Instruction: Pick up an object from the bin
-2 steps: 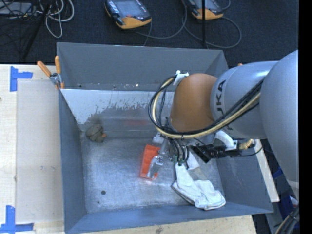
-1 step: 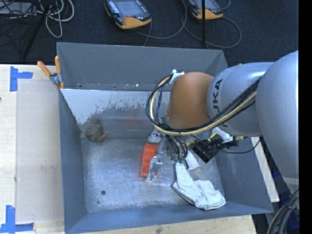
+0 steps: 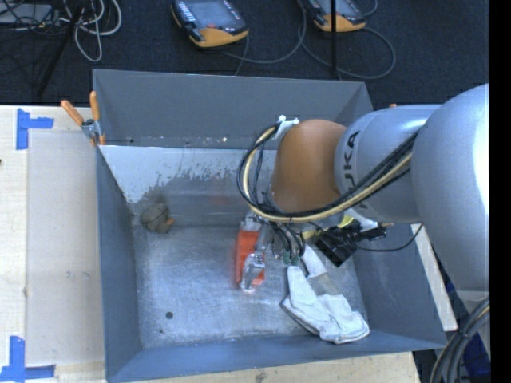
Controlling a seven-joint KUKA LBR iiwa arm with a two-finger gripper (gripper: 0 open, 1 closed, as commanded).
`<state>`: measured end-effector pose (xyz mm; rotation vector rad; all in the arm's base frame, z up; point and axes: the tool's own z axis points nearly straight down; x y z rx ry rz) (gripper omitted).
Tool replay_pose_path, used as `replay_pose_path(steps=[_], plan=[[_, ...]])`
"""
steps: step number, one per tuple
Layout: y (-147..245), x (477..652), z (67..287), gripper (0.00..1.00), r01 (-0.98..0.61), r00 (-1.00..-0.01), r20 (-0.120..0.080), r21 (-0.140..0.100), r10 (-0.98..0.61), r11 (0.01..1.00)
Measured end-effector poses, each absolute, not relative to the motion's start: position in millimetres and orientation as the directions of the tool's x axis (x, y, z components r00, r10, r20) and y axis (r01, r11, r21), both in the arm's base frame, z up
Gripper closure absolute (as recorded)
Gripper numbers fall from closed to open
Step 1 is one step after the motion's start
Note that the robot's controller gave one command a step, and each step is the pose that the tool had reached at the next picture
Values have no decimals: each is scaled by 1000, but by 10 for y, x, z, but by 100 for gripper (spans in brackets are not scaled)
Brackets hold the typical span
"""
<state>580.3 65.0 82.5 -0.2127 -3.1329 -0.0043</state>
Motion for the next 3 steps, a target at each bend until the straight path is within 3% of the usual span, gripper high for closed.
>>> replay_pose_path(steps=[1, 2, 3], plan=[[653, 5946, 807, 100, 270, -963, 2, 4, 270, 963], [653, 5947, 807, 100, 270, -963, 2, 4, 270, 963], [791, 5981, 1132, 100, 264, -965, 4, -1, 264, 965]])
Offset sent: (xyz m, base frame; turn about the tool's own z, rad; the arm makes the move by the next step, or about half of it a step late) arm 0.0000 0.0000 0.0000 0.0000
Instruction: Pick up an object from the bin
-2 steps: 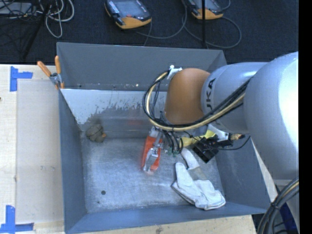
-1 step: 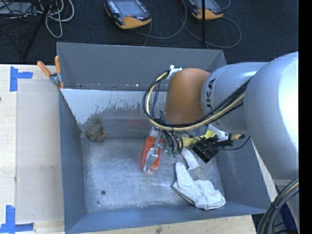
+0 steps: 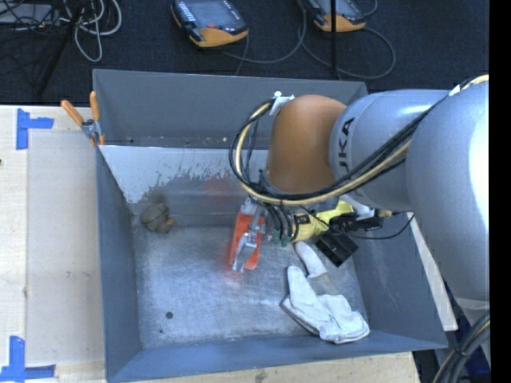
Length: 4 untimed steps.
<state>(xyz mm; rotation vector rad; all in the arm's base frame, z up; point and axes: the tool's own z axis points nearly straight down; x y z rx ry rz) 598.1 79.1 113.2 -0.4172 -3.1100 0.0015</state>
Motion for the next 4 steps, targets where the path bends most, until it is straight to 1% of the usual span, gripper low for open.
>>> replay_pose_path(steps=[1, 2, 3, 4], plan=[[878, 6005, 1465, 0, 255, -967, 0, 2, 255, 967], [867, 5996, 1642, 0, 249, -969, -3, 1, 249, 969], [911, 6063, 1083, 0, 200, -980, -5, 2, 200, 980], [954, 6029, 724, 0, 212, -977, -1, 0, 212, 977]])
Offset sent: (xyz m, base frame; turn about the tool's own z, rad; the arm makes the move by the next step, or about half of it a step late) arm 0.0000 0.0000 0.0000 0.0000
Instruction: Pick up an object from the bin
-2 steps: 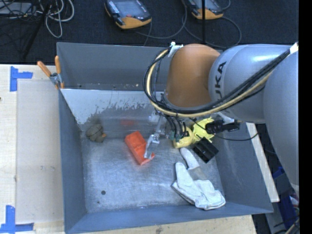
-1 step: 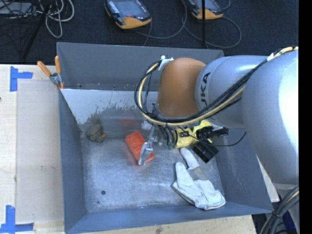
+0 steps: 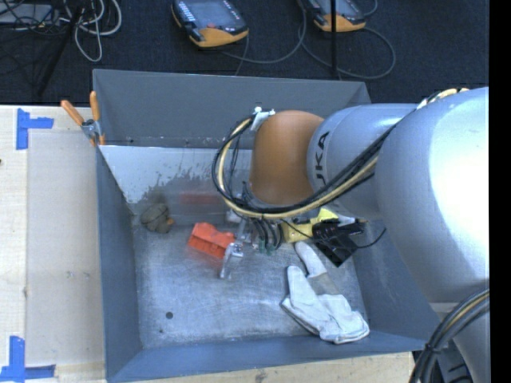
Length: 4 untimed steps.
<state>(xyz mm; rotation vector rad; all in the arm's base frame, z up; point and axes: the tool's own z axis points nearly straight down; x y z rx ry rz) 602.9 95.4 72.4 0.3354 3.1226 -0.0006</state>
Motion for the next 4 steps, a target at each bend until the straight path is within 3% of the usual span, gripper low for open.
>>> replay_pose_path(steps=[1, 2, 3, 4], plan=[[1167, 6077, 747, 100, 462, -887, -11, 6, 462, 887], [1167, 6077, 747, 100, 462, -887, -11, 6, 462, 887], [1296, 6009, 1155, 100, 470, -883, 5, -5, 470, 883], [1234, 6014, 1834, 100, 428, -904, 3, -4, 428, 904]])
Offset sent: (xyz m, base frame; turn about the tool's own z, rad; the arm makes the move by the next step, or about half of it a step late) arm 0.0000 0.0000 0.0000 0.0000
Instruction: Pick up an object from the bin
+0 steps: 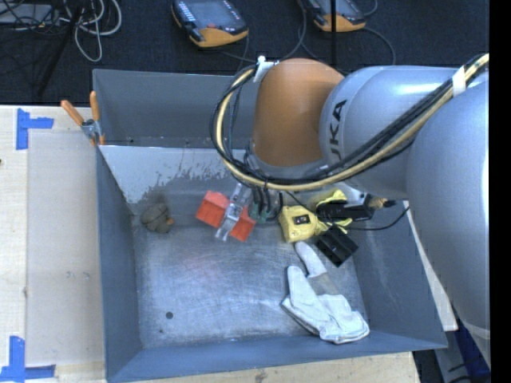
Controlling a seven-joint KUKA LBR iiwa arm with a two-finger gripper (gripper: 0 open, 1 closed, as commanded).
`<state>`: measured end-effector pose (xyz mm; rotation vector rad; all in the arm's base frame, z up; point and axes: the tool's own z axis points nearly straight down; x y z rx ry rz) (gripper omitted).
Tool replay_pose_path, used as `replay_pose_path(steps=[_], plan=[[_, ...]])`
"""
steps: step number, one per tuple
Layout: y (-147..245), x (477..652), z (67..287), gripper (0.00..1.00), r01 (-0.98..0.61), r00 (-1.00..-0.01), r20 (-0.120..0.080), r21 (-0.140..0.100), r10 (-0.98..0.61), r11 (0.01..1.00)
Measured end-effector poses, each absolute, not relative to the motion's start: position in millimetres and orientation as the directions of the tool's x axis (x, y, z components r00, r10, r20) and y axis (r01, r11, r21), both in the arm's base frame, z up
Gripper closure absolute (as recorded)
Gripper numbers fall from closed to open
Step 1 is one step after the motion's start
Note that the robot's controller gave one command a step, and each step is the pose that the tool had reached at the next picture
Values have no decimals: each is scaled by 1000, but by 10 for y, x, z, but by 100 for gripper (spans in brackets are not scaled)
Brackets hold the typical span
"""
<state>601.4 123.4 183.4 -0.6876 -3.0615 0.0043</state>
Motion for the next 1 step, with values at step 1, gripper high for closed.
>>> replay_pose_path(steps=[1], plan=[[1279, 6007, 2167, 100, 433, -901, -4, 3, 433, 901]])
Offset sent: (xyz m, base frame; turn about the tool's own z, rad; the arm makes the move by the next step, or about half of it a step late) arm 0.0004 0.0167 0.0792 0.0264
